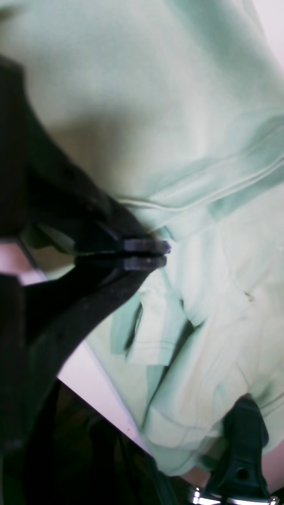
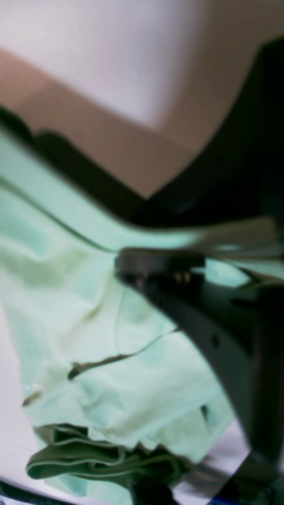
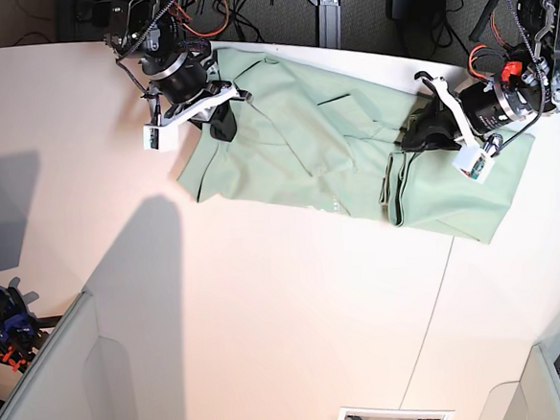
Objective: Fold the T-shirt properly
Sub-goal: 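Grasp the folded bundle with both grippers and fold it in half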
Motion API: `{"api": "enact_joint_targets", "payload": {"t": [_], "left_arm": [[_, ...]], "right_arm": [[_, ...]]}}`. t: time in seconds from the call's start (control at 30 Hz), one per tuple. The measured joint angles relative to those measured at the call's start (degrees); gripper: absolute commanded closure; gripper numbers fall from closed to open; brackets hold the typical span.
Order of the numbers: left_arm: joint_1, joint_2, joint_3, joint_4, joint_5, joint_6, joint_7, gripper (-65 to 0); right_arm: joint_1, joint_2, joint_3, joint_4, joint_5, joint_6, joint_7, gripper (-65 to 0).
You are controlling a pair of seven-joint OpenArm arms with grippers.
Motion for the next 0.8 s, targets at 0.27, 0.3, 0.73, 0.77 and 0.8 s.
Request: {"api": "enact_joint_targets", "payload": {"t": [0.27, 0.3, 0.73, 0.77, 0.8], "left_arm": [[-0.5, 0.0, -2.8, 0.0, -3.9, 0.0, 0.4, 0.0], [-0.5, -0.3, -3.4, 0.0, -5.8, 0.0, 1.1, 0.0], [-0.5, -0.9, -5.6, 1.8, -12.9, 0.0, 5.2, 0.0], [-0.5, -0.9, -6.1, 1.8, -12.5, 0.0, 5.2, 0.0], [-0.5, -0.9, -6.8, 1.8, -12.1, 0.0, 5.2, 0.0]], "right_arm": [[2.9, 2.3, 1.0, 0.0, -6.3, 0.2, 0.3, 0.0], [3.1, 3.1, 1.7, 0.0, -6.3, 0.3, 0.3, 0.0], [3.2, 14.1, 15.1, 0.0, -6.7, 0.3, 0.0, 0.0], [3.3, 15.1, 15.9, 0.0, -6.2, 0.3, -0.1, 0.0], [3.2, 16.0, 16.6, 0.0, -4.7, 0.3, -0.6, 0.0]]}}
